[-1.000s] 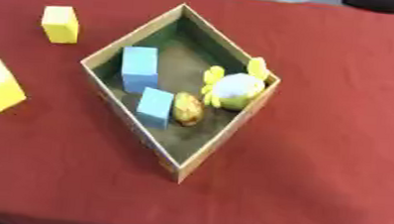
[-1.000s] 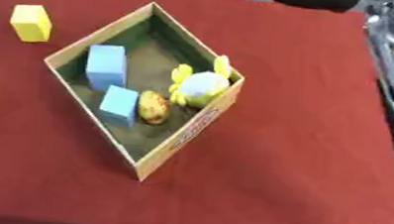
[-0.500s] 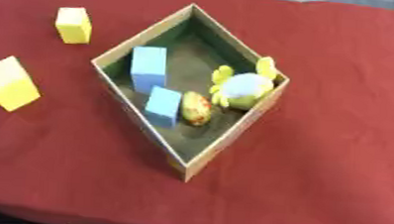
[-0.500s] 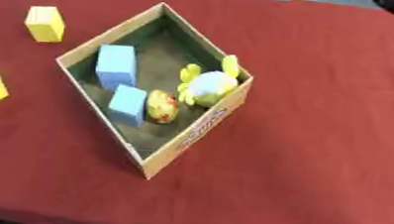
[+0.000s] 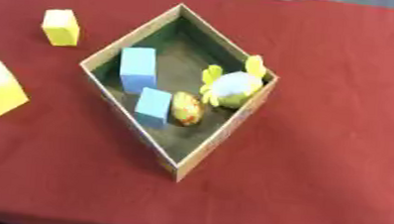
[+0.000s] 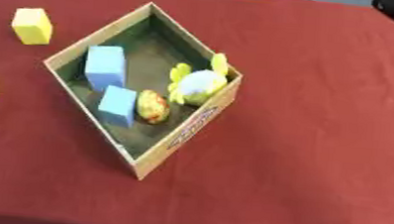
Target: Pick up objects on the table and place them in the box.
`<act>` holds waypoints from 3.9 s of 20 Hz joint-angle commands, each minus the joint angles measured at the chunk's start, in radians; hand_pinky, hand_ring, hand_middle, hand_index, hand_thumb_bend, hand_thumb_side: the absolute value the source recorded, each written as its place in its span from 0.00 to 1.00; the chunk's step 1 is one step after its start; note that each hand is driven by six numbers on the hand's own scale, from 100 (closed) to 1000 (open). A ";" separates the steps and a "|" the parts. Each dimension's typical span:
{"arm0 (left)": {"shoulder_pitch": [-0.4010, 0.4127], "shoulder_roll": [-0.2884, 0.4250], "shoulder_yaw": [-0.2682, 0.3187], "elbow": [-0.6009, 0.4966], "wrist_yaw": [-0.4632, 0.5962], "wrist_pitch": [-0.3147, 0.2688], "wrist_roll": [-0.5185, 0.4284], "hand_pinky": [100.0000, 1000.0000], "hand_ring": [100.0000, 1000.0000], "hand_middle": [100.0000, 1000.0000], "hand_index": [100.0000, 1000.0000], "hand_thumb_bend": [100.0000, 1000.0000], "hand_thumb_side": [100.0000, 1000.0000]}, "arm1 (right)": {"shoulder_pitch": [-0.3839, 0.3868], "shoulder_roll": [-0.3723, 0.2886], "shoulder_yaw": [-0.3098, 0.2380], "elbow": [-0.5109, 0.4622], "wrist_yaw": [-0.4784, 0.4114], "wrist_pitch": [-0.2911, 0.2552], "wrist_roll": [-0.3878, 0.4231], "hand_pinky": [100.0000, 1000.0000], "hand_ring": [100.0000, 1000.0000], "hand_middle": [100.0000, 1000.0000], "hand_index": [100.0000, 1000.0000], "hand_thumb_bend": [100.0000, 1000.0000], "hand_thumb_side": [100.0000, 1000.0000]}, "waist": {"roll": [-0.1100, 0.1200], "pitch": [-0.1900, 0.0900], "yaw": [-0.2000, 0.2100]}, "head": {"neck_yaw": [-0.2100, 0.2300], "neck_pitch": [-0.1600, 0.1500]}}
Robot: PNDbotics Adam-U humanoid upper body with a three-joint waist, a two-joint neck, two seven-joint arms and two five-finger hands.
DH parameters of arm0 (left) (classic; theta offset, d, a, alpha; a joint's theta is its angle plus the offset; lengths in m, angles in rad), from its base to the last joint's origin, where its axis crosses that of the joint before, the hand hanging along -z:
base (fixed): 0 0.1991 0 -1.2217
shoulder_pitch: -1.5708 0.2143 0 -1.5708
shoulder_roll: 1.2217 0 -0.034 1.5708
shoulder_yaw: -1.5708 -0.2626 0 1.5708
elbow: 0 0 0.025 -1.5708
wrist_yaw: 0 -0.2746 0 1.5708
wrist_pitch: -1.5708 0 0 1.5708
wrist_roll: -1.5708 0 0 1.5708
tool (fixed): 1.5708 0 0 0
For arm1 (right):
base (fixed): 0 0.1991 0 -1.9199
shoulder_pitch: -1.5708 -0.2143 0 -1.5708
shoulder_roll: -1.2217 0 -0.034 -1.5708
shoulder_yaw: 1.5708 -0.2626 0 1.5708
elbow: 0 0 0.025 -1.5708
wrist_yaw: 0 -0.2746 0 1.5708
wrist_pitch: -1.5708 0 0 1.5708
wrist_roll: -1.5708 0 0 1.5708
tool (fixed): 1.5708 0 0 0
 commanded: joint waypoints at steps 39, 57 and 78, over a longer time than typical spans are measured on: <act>-0.269 0.055 -0.198 0.357 0.080 0.283 -0.282 0.95 0.88 0.77 0.89 0.62 0.64 | 0.003 0.009 -0.009 -0.018 -0.016 0.025 -0.020 0.85 0.80 0.62 0.81 0.00 0.32 | 0.040 -0.027 -0.034 | 0.039 -0.006; -0.415 -0.068 -0.285 0.499 0.035 0.292 -0.280 0.92 0.85 0.74 0.87 0.54 0.62 | -0.017 0.035 0.003 -0.018 -0.026 0.045 0.003 0.86 0.80 0.62 0.81 0.00 0.37 | 0.039 -0.023 -0.047 | 0.054 -0.009; -0.448 -0.094 -0.247 0.432 0.097 0.341 -0.177 0.78 0.62 0.47 0.63 0.09 0.42 | -0.004 0.048 -0.002 -0.018 -0.041 0.051 0.015 0.86 0.80 0.62 0.81 0.00 0.46 | 0.037 -0.025 -0.046 | 0.048 -0.009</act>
